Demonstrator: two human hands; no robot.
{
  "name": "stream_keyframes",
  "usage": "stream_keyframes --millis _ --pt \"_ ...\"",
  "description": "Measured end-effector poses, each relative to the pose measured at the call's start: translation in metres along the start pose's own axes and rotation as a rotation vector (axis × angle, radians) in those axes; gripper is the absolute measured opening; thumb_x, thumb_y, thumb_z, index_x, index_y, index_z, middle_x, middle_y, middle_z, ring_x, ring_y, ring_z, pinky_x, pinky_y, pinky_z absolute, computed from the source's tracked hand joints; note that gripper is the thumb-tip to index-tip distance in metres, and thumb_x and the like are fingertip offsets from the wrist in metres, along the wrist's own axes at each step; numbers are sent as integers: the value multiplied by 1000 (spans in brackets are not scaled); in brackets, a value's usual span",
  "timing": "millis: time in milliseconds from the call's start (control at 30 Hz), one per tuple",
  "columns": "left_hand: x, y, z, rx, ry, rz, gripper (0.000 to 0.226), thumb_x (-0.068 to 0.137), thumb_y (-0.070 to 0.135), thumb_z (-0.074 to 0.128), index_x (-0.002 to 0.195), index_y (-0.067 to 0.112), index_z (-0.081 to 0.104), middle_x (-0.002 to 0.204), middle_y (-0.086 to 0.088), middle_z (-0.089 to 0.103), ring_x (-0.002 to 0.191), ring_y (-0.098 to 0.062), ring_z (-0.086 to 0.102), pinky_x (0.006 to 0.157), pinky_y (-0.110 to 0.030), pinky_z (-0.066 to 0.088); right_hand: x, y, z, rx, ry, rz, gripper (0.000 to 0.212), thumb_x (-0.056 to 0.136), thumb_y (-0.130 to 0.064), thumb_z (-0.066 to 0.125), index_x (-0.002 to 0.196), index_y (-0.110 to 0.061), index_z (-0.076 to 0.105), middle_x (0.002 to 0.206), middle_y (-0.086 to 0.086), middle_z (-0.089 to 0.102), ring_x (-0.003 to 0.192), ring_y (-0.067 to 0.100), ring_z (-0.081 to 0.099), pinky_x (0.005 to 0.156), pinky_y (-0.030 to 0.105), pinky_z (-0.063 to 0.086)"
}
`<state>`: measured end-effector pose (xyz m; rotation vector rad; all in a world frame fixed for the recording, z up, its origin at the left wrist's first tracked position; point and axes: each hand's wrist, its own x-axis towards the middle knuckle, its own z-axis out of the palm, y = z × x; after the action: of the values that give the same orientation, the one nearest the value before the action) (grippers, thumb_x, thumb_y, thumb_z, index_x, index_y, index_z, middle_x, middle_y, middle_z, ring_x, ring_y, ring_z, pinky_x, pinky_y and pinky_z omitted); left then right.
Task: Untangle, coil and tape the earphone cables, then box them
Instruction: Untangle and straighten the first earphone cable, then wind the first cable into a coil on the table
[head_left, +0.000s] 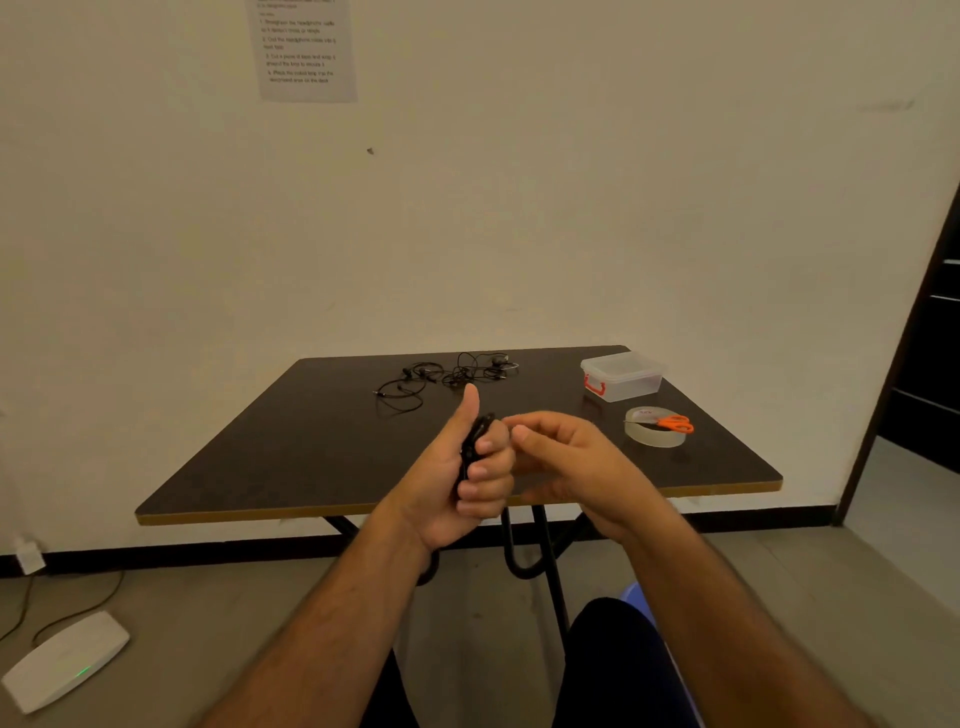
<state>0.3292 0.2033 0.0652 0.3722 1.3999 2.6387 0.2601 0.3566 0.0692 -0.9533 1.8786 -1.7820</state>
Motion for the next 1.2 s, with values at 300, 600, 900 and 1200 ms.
stream_keyframes --millis 300,600,900,1200 --pt "2 3 -3 93 193 -91 54 84 60 44 51 18 43 41 4 37 27 -3 30 28 -12 18 7 13 7 55 -31 -29 16 97 -18 57 100 -8 70 83 9 69 72 17 66 64 31 56" --pt "27 -8 -23 241 475 -81 54 95 53 50 54 19 40 47 5 37 34 -5 30 31 -15 23 29 36 16 -95 227 -25 15 97 -17 59 95 -5 68 87 14 73 80 29 71 72 46 62" --pt "92 -21 -64 386 819 8 47 96 47 57 61 17 49 50 3 45 39 -8 37 37 -19 29 79 67 4 -296 374 79 18 99 -21 55 95 -6 64 90 14 70 81 26 70 59 35 61" --pt "160 -30 -116 516 830 -163 50 97 56 47 76 12 60 61 1 51 54 -11 46 53 -24 40 133 98 -37 -266 354 295 17 99 -21 56 97 -9 66 98 14 71 90 24 70 71 39 62"
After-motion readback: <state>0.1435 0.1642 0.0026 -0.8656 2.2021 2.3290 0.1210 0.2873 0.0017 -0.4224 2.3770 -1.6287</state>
